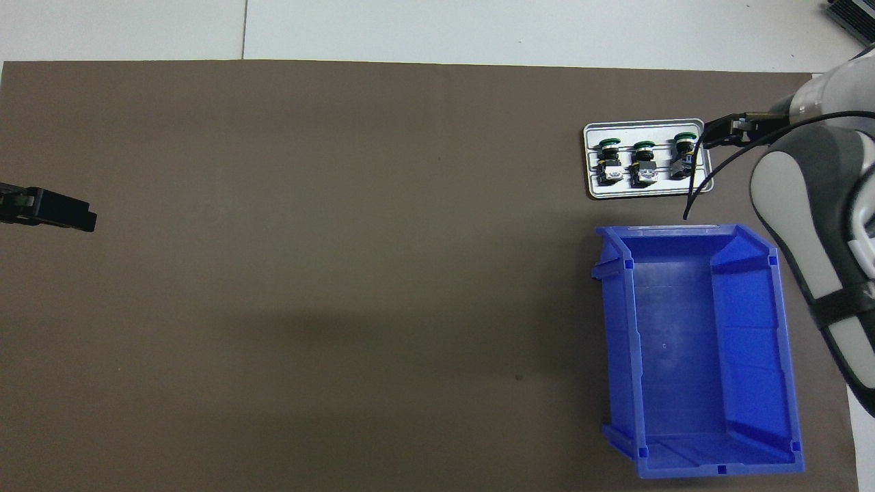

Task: Place and press button with both arms
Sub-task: 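Reach the right gripper to the metal tray and grasp the middle button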

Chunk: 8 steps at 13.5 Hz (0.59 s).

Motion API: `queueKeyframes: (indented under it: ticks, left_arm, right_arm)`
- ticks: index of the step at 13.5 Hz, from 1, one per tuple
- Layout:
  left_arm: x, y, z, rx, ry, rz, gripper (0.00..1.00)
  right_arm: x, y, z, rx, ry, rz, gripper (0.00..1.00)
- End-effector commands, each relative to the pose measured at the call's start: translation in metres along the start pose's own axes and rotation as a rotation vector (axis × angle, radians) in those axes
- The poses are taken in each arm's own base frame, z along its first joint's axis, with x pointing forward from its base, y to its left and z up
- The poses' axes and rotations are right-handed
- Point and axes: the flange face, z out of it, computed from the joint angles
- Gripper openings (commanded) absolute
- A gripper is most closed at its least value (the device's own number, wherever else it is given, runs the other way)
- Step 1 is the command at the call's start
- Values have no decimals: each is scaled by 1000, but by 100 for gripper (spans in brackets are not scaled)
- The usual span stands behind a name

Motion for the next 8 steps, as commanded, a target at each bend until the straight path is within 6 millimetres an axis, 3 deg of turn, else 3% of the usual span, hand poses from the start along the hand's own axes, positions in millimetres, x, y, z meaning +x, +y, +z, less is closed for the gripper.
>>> queueKeyframes:
  ticks: [1, 4, 8]
  left_arm:
    - [-8, 0, -1, -6, 5, -10, 100]
    - [-8, 0, -1, -6, 5, -13, 100]
    - [-8, 0, -1, -6, 5, -10, 100]
  right_arm:
    - [28, -10, 50, 36, 42, -22, 100]
    - [26, -31, 110, 54, 28, -40, 100]
    - [4, -58, 150, 66, 32, -91, 100]
